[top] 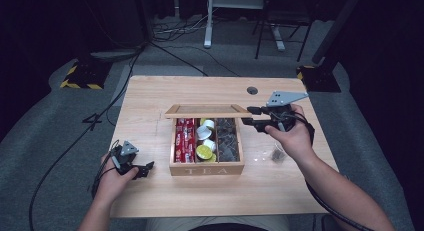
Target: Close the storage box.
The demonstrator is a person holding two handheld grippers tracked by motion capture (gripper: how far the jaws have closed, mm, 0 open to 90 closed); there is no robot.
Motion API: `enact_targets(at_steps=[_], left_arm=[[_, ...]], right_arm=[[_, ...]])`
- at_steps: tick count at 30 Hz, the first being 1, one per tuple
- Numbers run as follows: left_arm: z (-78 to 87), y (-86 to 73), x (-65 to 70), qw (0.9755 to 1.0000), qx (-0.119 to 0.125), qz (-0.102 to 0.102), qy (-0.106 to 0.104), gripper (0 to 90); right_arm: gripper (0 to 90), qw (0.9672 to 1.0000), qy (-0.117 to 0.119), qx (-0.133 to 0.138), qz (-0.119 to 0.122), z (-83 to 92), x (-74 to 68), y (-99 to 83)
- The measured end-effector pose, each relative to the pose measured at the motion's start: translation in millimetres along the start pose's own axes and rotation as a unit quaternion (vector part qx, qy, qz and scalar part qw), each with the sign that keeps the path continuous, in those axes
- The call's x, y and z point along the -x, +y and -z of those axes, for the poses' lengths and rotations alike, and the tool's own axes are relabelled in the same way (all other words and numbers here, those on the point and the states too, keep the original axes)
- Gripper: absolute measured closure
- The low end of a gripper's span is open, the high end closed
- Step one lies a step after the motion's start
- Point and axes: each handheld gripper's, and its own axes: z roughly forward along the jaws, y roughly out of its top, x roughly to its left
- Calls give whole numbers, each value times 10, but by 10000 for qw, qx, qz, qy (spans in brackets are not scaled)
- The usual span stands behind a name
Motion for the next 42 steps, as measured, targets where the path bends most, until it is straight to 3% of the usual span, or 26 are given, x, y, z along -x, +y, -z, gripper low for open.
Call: enact_targets(at_steps=[12, 22, 35, 38, 42], left_arm=[[-9, 4, 5, 10000, 21, 16, -6, 106], [-10, 10, 5, 10000, -10, 1, -6, 106], [-20, 25, 9, 10000, -28, -36, 2, 105], [-20, 27, 10, 10000, -39, -39, -3, 105], [-20, 27, 10, 10000, -38, -38, -2, 105]], right_arm=[[538, 9999, 82, -68, 0, 10, -126, -210], [545, 9993, 299, -76, -187, 21, -200, -420], [548, 9984, 384, -352, -219, -54, -356, -714], [600, 9966, 611, -407, -368, -95, -379, -783], [595, 9961, 623, -525, -332, -152, -414, -840]])
